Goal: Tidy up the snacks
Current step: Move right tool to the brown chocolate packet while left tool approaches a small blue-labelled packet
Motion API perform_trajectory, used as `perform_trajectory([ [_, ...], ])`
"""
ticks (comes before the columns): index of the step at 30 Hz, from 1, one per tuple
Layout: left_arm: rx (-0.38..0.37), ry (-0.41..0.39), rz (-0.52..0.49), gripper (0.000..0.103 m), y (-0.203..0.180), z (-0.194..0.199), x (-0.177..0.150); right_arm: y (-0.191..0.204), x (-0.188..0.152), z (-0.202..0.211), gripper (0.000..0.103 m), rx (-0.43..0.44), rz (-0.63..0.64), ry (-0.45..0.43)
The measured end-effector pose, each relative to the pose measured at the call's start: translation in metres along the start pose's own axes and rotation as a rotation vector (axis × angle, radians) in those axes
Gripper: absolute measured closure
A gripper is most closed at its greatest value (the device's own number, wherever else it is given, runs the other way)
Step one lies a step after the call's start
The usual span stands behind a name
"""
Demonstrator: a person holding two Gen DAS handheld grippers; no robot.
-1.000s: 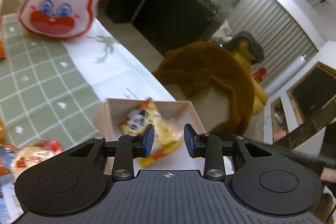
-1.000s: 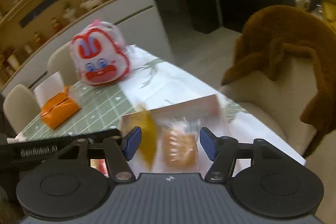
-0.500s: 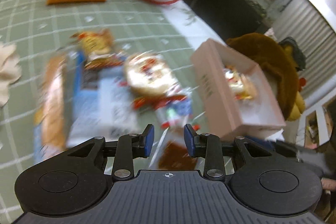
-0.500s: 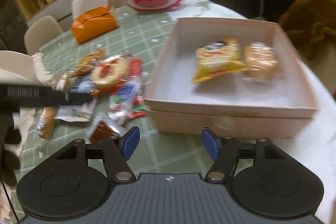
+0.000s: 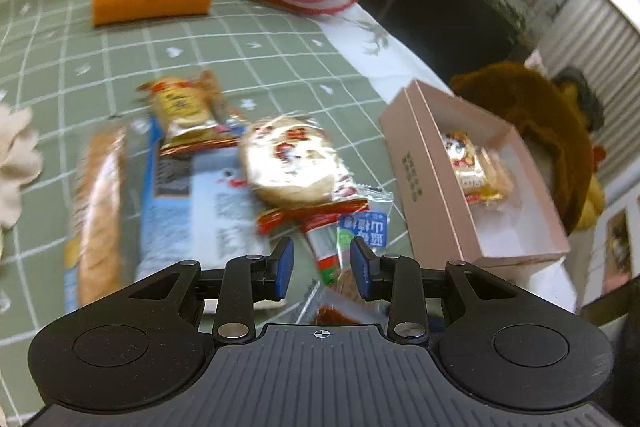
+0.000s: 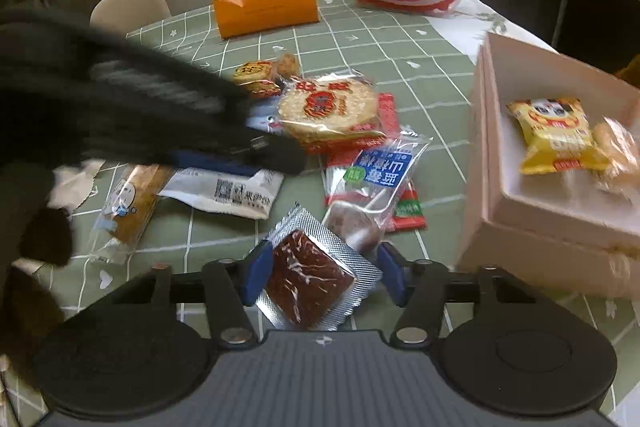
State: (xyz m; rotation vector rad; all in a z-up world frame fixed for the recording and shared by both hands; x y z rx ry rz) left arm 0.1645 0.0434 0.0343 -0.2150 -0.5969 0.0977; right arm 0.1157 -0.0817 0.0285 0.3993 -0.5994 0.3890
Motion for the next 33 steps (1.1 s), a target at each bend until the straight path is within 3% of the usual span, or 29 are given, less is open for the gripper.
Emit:
perform_trajectory([
  [7, 0.103, 0.030, -0.161, 0.066, -0.036, -0.027, -0.008, -0.033, -0.030, 0.036, 0.051, -0.056, -0.060, 0.000],
  [11, 0.141, 0.007, -0.173, 0.060, -0.035, -0.030, -0.007, -0.050, -0.041, 0.051, 0.051, -0.082, -0.103, -0.006],
  [15, 0.101, 0.020, -0.145, 0.067, -0.025, -0.028, -0.010, -0.057, -0.046, 0.057, 0.050, -0.074, -0.123, -0.009],
  [17, 0.075, 0.032, -0.136, 0.077, -0.021, -0.025, -0.013, -0.058, -0.043, 0.054, 0.045, -0.069, -0.125, -0.011],
  [23, 0.068, 0.059, -0.178, 0.082, -0.011, -0.009, -0.035, -0.044, -0.044, 0.045, 0.026, -0.095, -0.079, -0.008],
  [33, 0.051, 0.097, -0.202, 0.082, -0.004, 0.020, -0.070, -0.039, -0.053, 0.045, 0.018, -0.131, -0.078, -0.048],
])
Point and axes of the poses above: each gripper's, at about its wrist camera, not at the fingertips, and z roughly against the way its jaws point, y to its left, x to its top, the point moved 2 cm from there along -z, roughly the way its jaws point, and after that the axes turned 9 degrees about x, right-handed, at the moved point
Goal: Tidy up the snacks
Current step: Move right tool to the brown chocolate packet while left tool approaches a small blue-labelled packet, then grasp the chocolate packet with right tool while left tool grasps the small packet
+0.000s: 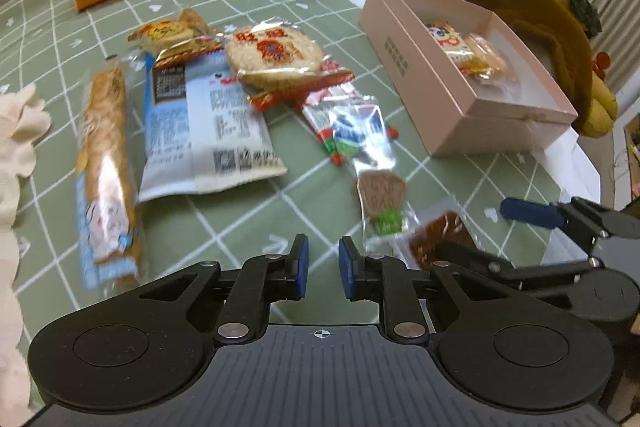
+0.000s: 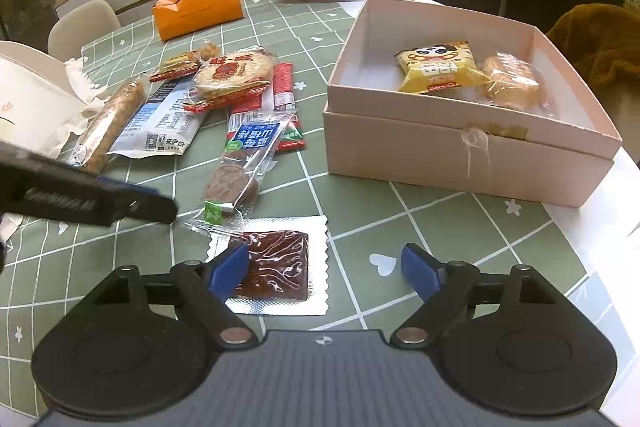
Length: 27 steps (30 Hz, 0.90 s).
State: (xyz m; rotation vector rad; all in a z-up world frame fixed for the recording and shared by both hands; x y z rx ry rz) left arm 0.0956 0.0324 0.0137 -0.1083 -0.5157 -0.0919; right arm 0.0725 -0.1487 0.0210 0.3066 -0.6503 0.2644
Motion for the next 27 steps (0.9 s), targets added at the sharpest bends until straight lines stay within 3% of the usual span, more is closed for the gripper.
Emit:
perform_trajectory([
  [13, -0.008, 0.020, 0.043, 0.082, 0.004, 0.009, -0.016, 0.007, 0.015, -0.017, 0.013, -0.071, -0.030, -0.020],
  [15, -0.040, 0.026, 0.056, 0.082, 0.005, 0.009, -0.018, 0.009, 0.015, -0.015, 0.021, -0.067, -0.013, -0.019],
  [17, -0.064, 0.028, 0.062, 0.082, 0.005, 0.009, -0.021, 0.010, 0.013, -0.009, 0.041, -0.044, 0.007, -0.013],
  [18, -0.072, 0.029, 0.066, 0.082, 0.005, 0.009, -0.022, 0.010, 0.011, -0.005, 0.042, -0.037, 0.019, -0.004],
  [24, -0.094, 0.039, 0.067, 0.082, 0.000, 0.008, -0.022, -0.011, -0.009, 0.017, 0.040, -0.052, 0.022, 0.002],
  [27, -0.097, 0.036, 0.048, 0.082, -0.005, 0.007, -0.020, -0.027, -0.019, 0.025, 0.023, -0.096, -0.010, -0.011],
])
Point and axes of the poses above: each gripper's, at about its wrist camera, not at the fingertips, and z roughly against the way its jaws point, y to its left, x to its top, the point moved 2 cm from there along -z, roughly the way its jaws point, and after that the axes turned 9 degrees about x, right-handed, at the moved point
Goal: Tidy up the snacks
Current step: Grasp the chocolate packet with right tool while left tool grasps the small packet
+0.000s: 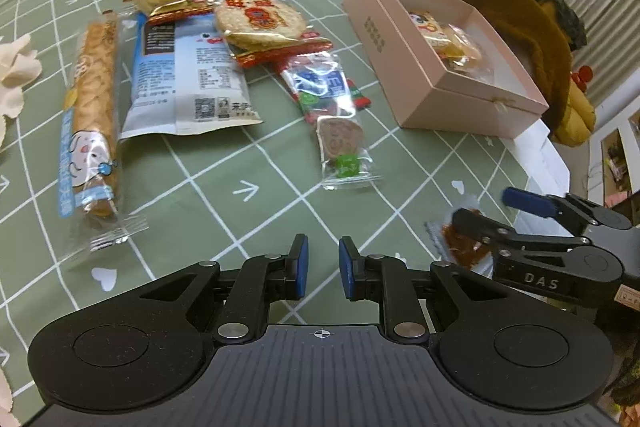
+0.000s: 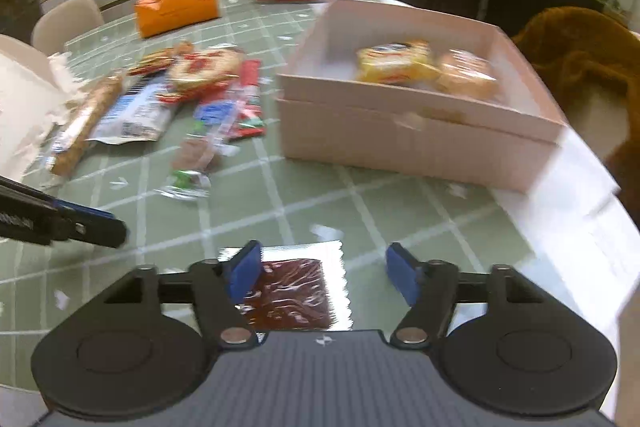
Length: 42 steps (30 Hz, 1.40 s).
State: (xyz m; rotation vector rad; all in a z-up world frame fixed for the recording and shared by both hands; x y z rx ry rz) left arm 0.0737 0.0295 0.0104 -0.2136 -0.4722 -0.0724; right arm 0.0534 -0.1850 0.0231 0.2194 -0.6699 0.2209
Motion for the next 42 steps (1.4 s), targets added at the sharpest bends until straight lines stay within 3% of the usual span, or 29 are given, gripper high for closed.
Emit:
perform_trajectory([
  [2, -0.010, 0.002, -0.015, 0.081, -0.003, -0.001, 0.000, -0.011, -0.005, 0.002, 0.015, 0.001, -0.050, -0.010],
  [7, -0.012, 0.001, -0.045, 0.081, -0.007, 0.002, -0.005, -0.016, -0.013, 0.001, 0.008, -0.023, -0.095, -0.054],
  [13, 0.057, -0.020, -0.048, 0.081, -0.004, 0.004, -0.003, -0.016, -0.020, 0.000, 0.000, -0.047, -0.103, -0.104],
  [20, 0.004, -0.072, 0.063, 0.075, -0.006, 0.002, 0.026, -0.015, -0.023, 0.001, 0.000, -0.054, -0.099, -0.138],
  [24, 0.052, -0.074, 0.137, 0.075, -0.010, -0.019, 0.051, -0.015, -0.023, 0.001, 0.000, -0.054, -0.099, -0.140],
  [29, 0.093, -0.084, 0.028, 0.068, -0.036, -0.038, 0.061, -0.015, -0.023, 0.001, 0.000, -0.054, -0.099, -0.141],
  [32, 0.100, -0.072, 0.012, 0.063, -0.043, -0.042, 0.064, -0.015, -0.023, 0.001, 0.000, -0.054, -0.099, -0.141],
  [42, 0.087, -0.101, -0.044, 0.065, -0.053, -0.049, 0.067, -0.015, -0.023, 0.001, 0.000, -0.054, -0.098, -0.141],
])
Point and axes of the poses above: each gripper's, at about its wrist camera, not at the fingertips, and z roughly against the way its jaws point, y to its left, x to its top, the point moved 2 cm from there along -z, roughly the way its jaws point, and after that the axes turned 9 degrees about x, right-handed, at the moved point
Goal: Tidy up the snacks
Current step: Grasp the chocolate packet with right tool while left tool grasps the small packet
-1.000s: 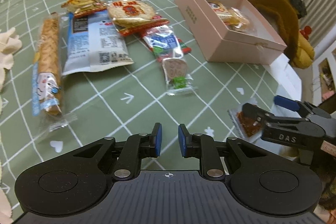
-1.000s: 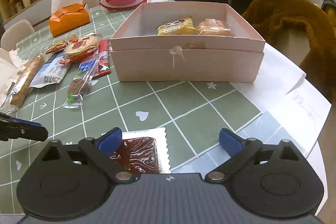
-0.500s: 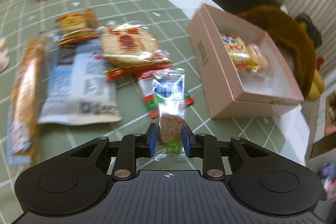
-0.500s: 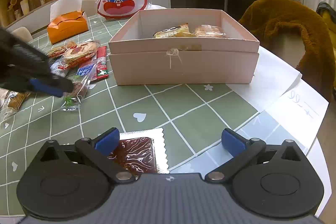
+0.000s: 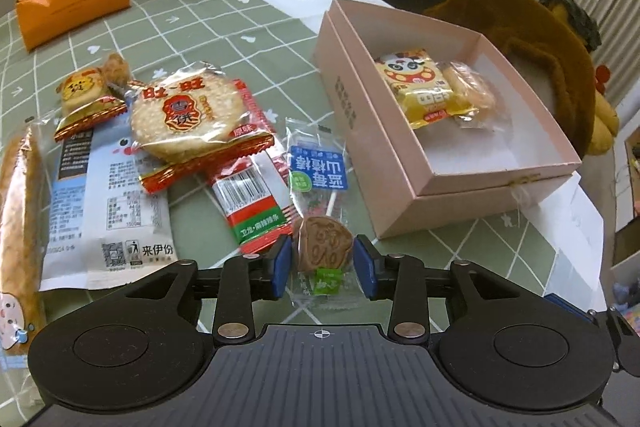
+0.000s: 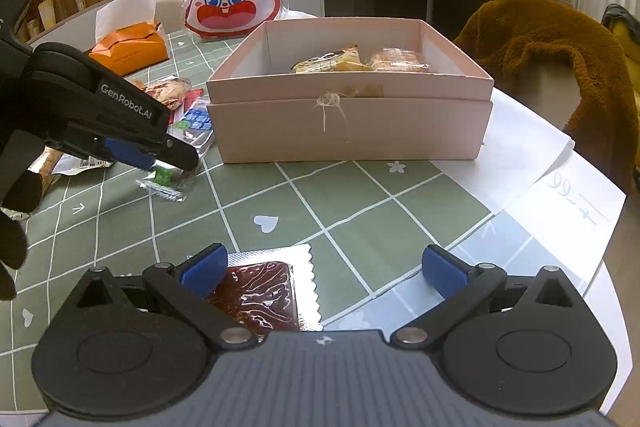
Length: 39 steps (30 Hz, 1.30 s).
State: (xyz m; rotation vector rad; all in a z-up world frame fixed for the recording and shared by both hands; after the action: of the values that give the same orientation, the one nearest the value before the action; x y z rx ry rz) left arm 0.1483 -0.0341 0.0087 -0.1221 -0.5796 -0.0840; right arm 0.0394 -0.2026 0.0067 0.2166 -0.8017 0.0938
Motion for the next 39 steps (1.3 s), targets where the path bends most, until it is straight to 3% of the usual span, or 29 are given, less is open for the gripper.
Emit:
perform_trajectory([
  [5, -0.031, 0.015, 0.002, 0.066, 0.011, 0.011, -0.011, 0.000, 0.000, 0.000, 0.000, 0.001, 0.003, 0.000],
  [11, -0.021, 0.036, -0.048, 0.066, 0.026, 0.042, -0.049, 0.000, 0.002, 0.003, 0.000, 0.035, 0.028, 0.036],
  [15, -0.005, 0.041, -0.034, 0.066, 0.039, 0.058, -0.073, 0.008, 0.008, 0.005, 0.001, 0.093, 0.045, 0.121],
  [21, -0.013, 0.048, -0.006, 0.066, 0.046, 0.062, -0.078, 0.037, 0.005, 0.026, 0.003, 0.165, 0.089, 0.098],
  [26, -0.010, 0.050, -0.025, 0.065, 0.041, 0.061, -0.076, 0.040, -0.007, 0.022, 0.004, 0.108, 0.161, 0.147],
  [30, -0.004, 0.047, -0.032, 0.065, 0.038, 0.060, -0.076, 0.016, -0.013, 0.027, 0.004, 0.061, 0.115, 0.165],
  [36, -0.010, 0.051, -0.023, 0.066, 0.037, 0.059, -0.075, -0.005, -0.016, 0.037, 0.004, -0.099, 0.112, 0.117],
  [39, -0.007, 0.049, -0.022, 0.066, 0.037, 0.059, -0.075, -0.005, -0.012, 0.039, 0.004, -0.098, 0.091, 0.098],
])
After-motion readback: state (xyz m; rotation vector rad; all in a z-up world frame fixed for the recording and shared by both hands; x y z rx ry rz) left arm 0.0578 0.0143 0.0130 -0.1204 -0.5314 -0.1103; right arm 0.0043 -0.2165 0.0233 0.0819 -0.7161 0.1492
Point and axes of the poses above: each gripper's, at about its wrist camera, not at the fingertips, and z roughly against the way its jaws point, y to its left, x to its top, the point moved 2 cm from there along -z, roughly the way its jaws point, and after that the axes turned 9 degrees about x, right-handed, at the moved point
